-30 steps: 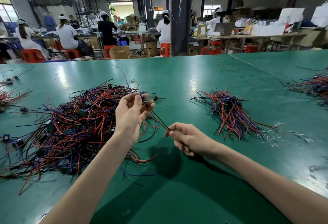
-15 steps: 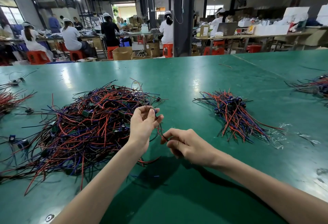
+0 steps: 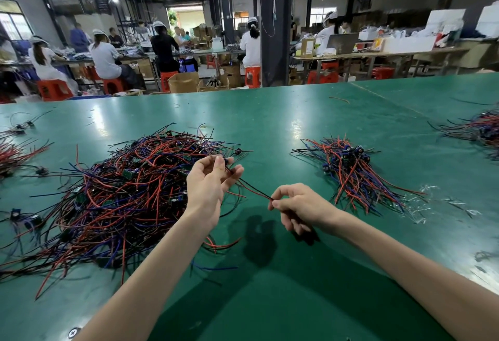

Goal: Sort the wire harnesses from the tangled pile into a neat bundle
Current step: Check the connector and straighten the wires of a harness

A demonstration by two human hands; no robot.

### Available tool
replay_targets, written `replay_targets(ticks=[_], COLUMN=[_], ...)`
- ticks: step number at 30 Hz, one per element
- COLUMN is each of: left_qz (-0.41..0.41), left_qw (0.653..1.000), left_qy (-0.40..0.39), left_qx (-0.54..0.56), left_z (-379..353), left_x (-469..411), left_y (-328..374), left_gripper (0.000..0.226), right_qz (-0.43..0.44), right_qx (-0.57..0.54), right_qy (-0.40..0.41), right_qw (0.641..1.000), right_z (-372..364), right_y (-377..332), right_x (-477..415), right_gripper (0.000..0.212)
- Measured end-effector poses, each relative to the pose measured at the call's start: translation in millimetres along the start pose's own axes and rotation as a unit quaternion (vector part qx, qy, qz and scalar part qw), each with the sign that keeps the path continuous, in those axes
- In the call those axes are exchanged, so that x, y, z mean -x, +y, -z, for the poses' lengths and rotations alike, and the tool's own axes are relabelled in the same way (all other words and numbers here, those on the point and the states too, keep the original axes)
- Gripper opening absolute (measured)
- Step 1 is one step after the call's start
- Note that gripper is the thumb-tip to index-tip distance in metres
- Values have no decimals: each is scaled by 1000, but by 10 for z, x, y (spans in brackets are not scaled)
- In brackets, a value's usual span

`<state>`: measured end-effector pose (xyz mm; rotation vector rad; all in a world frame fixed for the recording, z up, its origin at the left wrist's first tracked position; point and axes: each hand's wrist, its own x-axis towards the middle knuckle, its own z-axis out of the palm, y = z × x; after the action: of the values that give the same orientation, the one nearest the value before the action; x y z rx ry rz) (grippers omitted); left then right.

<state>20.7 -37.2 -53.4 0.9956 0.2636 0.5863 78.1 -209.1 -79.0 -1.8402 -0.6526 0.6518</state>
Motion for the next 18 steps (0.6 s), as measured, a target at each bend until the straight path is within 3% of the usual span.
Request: replay_targets(ticks=[4, 9, 11, 15, 18], left_qz=[68, 147, 177, 207, 190], left_qw=[996, 984, 977, 970, 976], left_qy=[-6, -59, -84, -112, -107], left_qx=[52, 78, 87, 65, -17], left_z=[2, -63, -97, -167, -158], left_x=[14, 108, 170, 304, 341], left_y=[28, -13, -56, -175, -221], left_gripper=[10, 13, 13, 8, 4], right_qz=[6, -60, -54, 6, 30], right_qx=[-28, -71, -92, -121, -140], right_qy=[-146, -257, -253, -167, -133], right_qw=[989, 962, 961, 978, 981], right_z=[116, 256, 263, 163, 94], right_y=[-62, -107, -94, -76, -63], right_x=[82, 92, 89, 76, 75], right_gripper=[11, 54, 57, 32, 17])
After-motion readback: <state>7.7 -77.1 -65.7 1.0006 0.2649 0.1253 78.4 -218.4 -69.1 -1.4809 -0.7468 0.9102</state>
